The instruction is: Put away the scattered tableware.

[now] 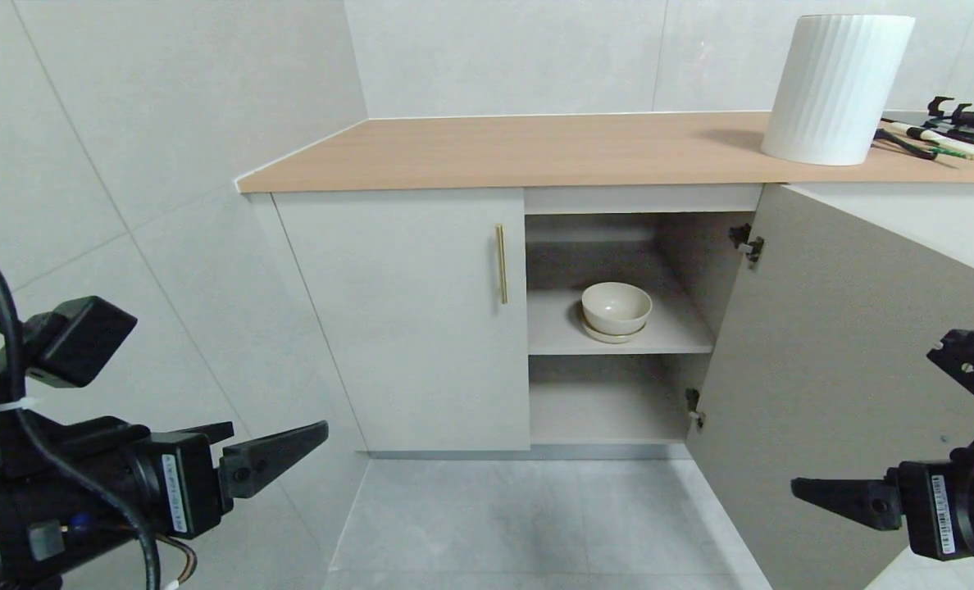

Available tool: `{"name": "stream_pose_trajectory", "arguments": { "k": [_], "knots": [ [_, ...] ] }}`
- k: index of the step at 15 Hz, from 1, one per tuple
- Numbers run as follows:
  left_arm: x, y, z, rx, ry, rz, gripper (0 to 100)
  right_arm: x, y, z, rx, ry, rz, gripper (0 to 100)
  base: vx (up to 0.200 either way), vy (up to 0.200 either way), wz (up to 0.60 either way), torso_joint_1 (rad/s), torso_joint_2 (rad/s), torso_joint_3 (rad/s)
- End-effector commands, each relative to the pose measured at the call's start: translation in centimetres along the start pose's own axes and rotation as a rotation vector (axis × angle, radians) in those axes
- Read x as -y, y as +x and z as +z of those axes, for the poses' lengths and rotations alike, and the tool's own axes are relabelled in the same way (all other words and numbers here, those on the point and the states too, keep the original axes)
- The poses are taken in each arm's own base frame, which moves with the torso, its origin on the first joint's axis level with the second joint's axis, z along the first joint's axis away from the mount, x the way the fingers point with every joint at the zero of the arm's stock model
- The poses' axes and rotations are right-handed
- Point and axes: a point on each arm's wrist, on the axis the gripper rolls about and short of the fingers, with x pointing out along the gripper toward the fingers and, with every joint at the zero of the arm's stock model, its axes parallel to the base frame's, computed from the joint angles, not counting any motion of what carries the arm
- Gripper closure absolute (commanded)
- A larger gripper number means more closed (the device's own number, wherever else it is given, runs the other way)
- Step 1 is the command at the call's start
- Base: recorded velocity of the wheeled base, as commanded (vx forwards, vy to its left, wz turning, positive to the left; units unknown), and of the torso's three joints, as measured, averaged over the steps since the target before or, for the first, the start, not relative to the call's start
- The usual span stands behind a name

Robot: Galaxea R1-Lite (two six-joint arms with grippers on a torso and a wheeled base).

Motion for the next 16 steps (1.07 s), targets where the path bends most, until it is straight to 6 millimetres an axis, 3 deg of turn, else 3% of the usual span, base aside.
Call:
{"name": "stream_pose_trajectory", "arguments": {
  "k": [1,14,16],
  "knots": [
    [0.0,-0.1,0.1,0.005,-0.002,-0.001,0,0.0,-0.2,0.0,0.000,0.001,0.000,0,0.000,0.000,0.00,0.000,0.00,0.000],
    [0.0,-0.1,0.0,0.004,0.003,-0.004,0,1.4,-4.2,-1.1,-0.251,-0.097,-0.141,0,0.000,-0.185,0.00,0.001,0.00,0.002],
    [0.0,-0.2,0.0,0.006,0.003,-0.004,0,1.7,-4.4,-0.9,-0.235,-0.089,-0.200,0,0.000,0.000,0.00,0.000,0.00,0.000]
  ]
}}
